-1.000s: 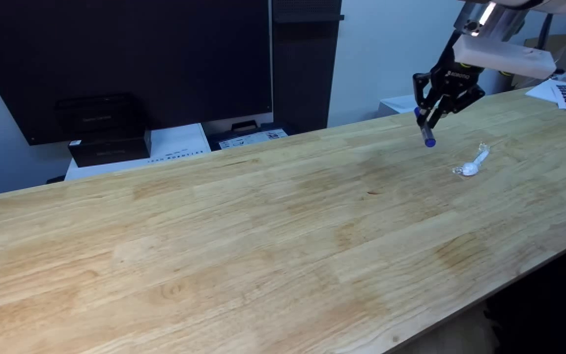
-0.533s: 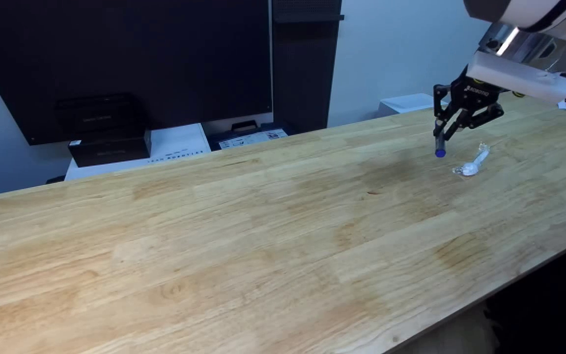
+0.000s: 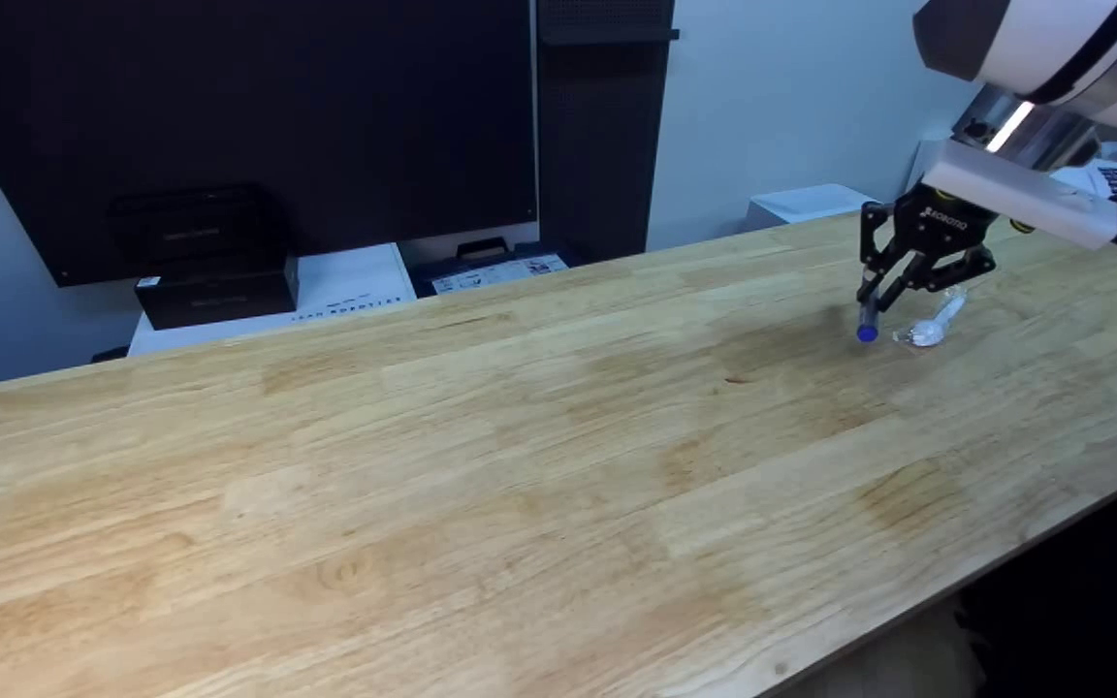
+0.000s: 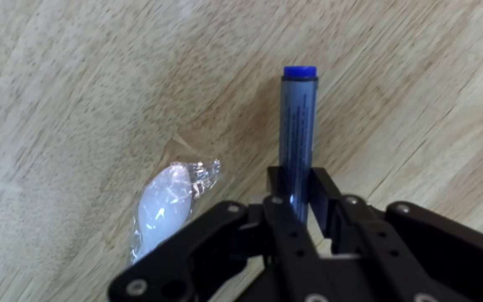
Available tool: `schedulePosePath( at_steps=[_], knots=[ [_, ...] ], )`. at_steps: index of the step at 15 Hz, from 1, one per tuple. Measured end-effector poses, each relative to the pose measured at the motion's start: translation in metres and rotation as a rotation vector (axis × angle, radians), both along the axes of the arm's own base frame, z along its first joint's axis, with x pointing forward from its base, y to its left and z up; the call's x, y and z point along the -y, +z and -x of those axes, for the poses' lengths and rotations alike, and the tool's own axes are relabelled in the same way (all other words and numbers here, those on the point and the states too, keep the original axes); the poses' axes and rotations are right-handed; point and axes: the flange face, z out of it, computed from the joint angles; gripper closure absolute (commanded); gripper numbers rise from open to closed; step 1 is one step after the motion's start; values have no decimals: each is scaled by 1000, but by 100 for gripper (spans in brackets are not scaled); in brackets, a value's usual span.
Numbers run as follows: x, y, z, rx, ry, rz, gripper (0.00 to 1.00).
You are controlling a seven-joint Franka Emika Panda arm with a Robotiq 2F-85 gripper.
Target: Put the marker near the disposable plastic spoon
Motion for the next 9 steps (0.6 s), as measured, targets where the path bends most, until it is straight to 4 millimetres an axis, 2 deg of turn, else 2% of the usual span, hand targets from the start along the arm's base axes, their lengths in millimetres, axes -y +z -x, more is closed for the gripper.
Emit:
schedulePosePath(
  at_steps=[4,5,6,7,9],
  knots=[
    [1,-10,4,-20,-6,-22,95],
    [1,-12,5,-26,-7,-28,92],
    [1,-15,5,-31,-7,-34,55],
    [1,-18,5,-36,-7,-39,54],
    [0,-21,5,-41,-4,-45,42]
  ],
)
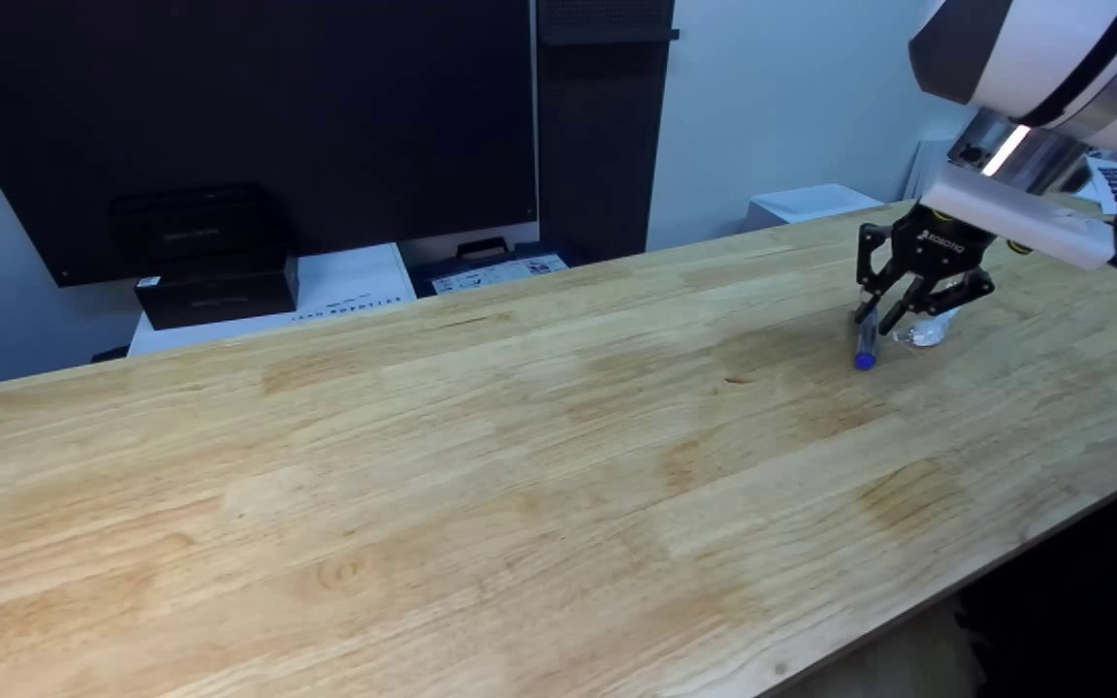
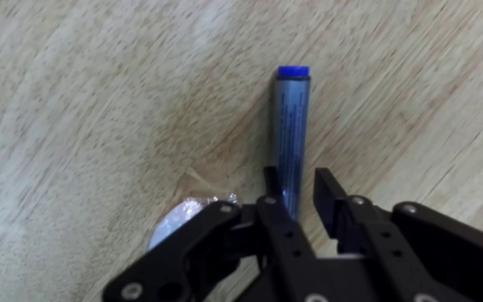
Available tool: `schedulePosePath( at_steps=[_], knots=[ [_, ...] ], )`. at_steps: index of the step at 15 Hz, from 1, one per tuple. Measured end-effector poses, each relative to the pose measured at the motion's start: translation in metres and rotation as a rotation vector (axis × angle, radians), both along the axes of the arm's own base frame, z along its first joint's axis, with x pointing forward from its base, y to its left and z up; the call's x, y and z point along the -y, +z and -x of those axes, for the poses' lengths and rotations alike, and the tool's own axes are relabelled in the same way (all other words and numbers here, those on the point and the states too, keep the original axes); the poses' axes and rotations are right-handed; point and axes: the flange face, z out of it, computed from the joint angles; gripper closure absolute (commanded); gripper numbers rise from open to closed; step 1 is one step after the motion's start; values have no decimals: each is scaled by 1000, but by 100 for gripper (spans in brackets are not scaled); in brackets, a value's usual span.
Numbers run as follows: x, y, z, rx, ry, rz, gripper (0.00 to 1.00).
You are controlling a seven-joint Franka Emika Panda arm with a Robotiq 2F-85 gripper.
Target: Put the marker near the disposable plastic spoon
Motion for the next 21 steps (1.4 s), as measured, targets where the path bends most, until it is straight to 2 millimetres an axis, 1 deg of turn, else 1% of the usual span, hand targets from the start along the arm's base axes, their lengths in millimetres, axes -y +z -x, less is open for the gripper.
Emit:
schedulePosePath(
  at_steps=[4,5,6,8,11,16,19,21],
  knots=[
    [-2,1,-3,3,11,1,16],
    [-3,1,-4,4,15,1,8],
    [-5,2,-6,6,21,3,2],
    [-10,4,-10,10,45,17,0],
    [-22,12,-20,4,124,77,0],
    [-51,39,-39,-13,237,188,0],
    [-67,54,-47,-32,308,222,0],
    [-71,56,-49,-30,318,222,0]
  ],
)
